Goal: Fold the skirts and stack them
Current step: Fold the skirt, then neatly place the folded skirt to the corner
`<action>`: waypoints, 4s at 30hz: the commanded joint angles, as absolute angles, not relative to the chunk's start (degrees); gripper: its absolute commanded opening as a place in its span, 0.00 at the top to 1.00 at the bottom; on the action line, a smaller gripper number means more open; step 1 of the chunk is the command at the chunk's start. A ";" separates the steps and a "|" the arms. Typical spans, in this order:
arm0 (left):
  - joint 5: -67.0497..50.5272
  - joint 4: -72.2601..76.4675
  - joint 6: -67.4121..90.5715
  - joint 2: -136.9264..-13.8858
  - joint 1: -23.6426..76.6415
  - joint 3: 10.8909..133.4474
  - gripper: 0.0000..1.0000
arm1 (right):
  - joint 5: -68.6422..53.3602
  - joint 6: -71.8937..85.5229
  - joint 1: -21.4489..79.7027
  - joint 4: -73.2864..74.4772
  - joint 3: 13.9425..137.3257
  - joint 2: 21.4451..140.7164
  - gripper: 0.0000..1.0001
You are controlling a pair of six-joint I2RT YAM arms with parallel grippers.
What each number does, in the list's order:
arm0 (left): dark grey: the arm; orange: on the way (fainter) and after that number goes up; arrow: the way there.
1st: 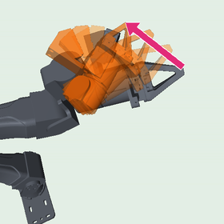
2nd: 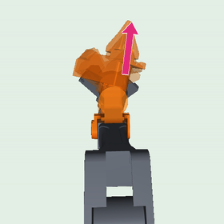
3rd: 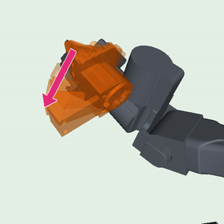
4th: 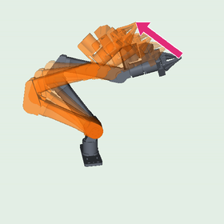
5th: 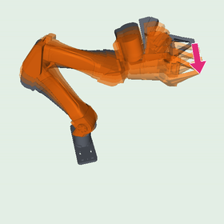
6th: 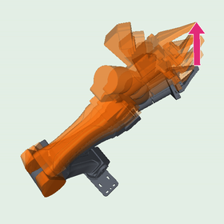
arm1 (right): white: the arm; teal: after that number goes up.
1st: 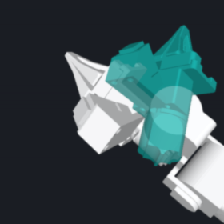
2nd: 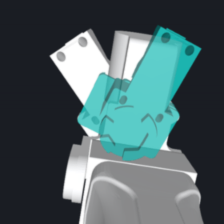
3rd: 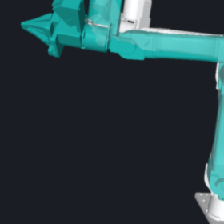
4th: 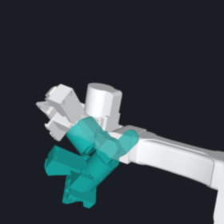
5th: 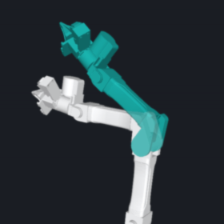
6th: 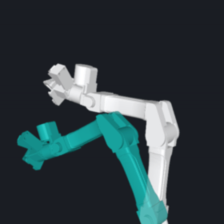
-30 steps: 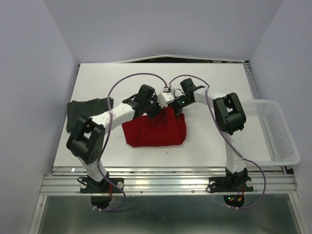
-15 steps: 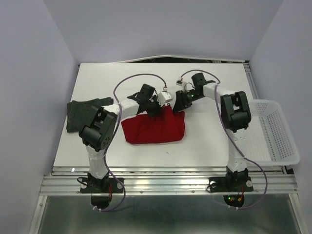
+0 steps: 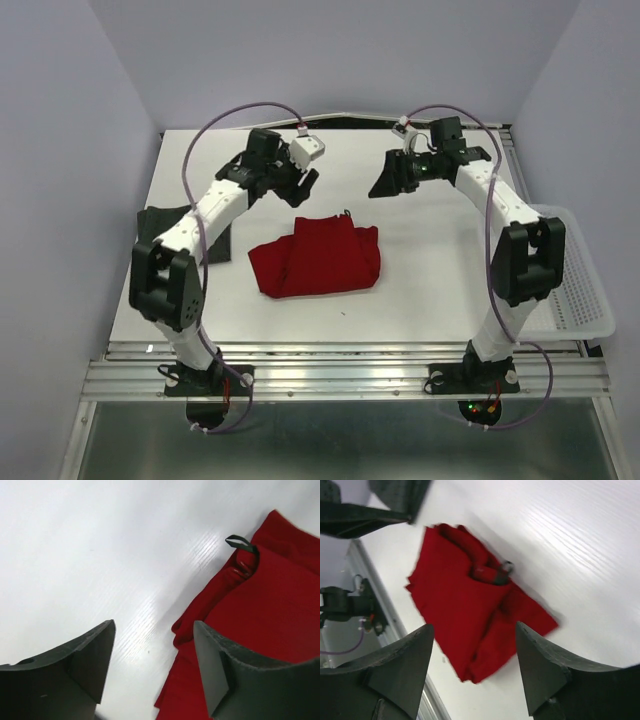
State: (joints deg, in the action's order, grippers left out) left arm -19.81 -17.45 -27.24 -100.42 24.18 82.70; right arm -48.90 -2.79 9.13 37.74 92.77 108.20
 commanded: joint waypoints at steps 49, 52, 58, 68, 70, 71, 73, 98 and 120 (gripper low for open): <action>-21.71 -20.04 -0.35 -85.24 7.04 61.35 0.02 | -20.39 48.16 20.74 7.47 48.69 87.71 0.00; -23.37 -18.90 1.84 -89.11 5.36 61.70 0.02 | -20.13 48.43 20.74 5.98 48.25 90.51 0.00; -29.25 -17.14 5.44 -98.68 3.52 62.40 0.02 | -23.11 49.22 20.74 1.15 48.43 97.02 0.00; -42.70 -11.52 10.19 -106.17 2.72 60.39 0.02 | -24.87 49.66 21.80 -9.66 47.81 104.68 0.00; -45.16 -8.20 11.24 -106.35 2.72 59.33 0.02 | -25.05 49.14 21.80 -10.72 47.64 105.11 0.00; -47.00 -7.30 11.77 -106.52 2.72 58.37 0.02 | -24.70 48.96 21.80 -11.16 47.64 105.29 0.00; -48.33 -5.11 12.91 -106.96 2.72 57.66 0.02 | -24.70 48.43 21.80 -11.60 47.81 105.73 0.00; -35.35 -7.29 6.87 -103.29 6.94 62.13 1.00 | -9.24 35.25 31.54 -3.00 62.92 109.78 0.88; -7.56 -22.32 -8.87 -80.60 0.53 72.67 1.00 | -3.43 29.44 42.80 -1.49 97.19 122.15 0.99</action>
